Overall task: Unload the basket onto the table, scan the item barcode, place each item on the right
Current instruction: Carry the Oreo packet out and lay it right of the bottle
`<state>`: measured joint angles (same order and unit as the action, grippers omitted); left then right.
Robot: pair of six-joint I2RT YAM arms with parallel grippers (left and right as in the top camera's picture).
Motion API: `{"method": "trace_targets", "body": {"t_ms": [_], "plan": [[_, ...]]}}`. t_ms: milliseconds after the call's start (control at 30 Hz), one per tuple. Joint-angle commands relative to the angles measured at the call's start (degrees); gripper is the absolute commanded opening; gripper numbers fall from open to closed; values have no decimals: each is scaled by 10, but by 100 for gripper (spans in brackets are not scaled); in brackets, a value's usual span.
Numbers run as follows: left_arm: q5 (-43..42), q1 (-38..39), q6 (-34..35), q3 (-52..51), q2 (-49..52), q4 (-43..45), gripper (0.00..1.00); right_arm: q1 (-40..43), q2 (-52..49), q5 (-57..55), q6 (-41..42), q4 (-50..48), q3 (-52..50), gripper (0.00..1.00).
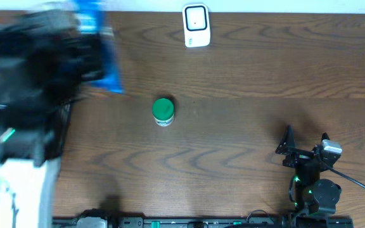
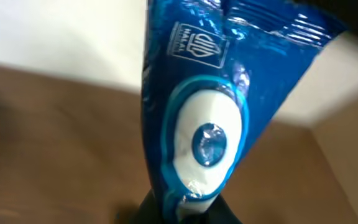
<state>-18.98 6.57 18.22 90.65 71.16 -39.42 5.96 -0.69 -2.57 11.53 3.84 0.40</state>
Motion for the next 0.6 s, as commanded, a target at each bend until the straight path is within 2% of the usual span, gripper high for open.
{"method": "trace_targets", "body": {"t_ms": [0, 133, 233, 567], "plan": [[41, 114, 3, -10, 88, -5, 8, -4, 3, -5, 4, 2, -1, 99], [92, 202, 5, -10, 202, 4, 8, -4, 3, -5, 4, 2, -1, 99], [123, 240, 37, -10, 283, 24, 8, -4, 3, -5, 4, 2, -1, 99], [130, 270, 98, -10, 481, 66, 8, -4, 3, -5, 4, 2, -1, 99]]}}
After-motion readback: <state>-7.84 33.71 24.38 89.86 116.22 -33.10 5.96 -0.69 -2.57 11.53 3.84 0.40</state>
